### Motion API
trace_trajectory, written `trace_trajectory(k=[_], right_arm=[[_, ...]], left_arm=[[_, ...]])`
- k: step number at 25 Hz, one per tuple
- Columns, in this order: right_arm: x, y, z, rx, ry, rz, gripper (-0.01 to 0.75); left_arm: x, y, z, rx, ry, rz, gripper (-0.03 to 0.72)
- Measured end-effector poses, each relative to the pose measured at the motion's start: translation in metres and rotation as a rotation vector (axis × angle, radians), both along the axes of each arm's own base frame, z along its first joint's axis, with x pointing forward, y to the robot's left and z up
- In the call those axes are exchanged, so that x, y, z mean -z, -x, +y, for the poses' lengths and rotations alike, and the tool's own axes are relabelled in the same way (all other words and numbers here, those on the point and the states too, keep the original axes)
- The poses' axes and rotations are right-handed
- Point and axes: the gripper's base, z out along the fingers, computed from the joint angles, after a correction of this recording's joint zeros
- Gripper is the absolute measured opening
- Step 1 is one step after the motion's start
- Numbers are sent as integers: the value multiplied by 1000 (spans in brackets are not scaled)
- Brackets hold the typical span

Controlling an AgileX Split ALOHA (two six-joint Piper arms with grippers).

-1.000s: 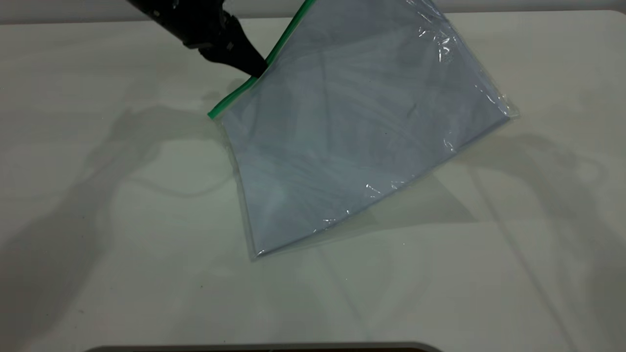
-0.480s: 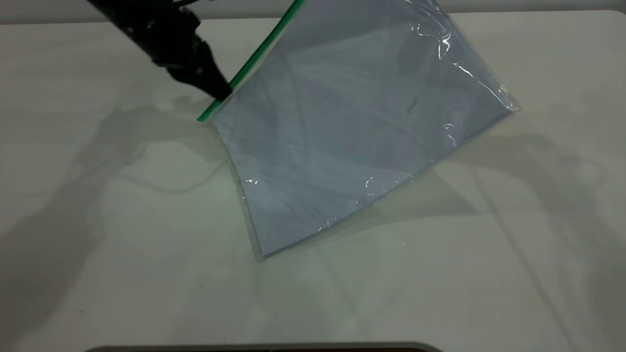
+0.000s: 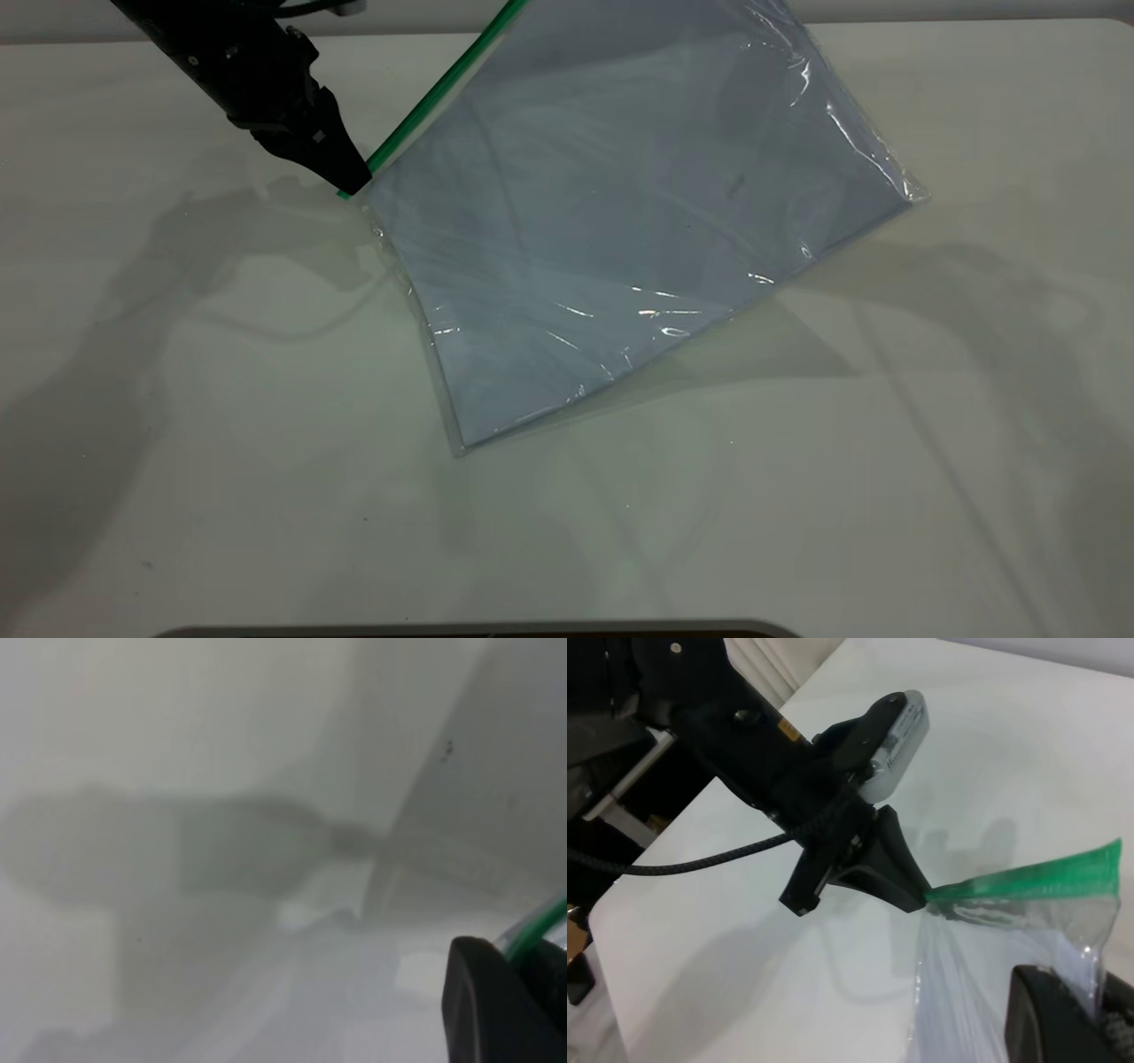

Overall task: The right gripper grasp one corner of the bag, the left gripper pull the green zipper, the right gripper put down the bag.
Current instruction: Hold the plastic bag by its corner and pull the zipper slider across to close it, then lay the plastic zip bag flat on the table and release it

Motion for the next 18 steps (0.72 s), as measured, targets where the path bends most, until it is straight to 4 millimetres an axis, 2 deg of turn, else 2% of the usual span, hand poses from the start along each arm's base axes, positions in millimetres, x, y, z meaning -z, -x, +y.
trace_trajectory(k=[4,6,9,11,13,18], right_arm=[[1,-2,-2,22,27,-13,37],[1,-4,-5,46,40,-18,37],[7,-7,-8,76,56,-9,37],[19,-8,-8,83,54,21,37],[41,-10,-7,100,51,77,37],[100,-9,5,144,39,214,36]], left_arm=[[1,-1,1,2,-20,-12,134],[1,-2,3,-9,-38,-15,198],[-13,-4,4,-55,-38,-27,323],[-36,-7,4,-96,-26,-58,402],[-63,-8,3,-119,-11,-92,465],[-131,1,1,-150,40,-137,497]])
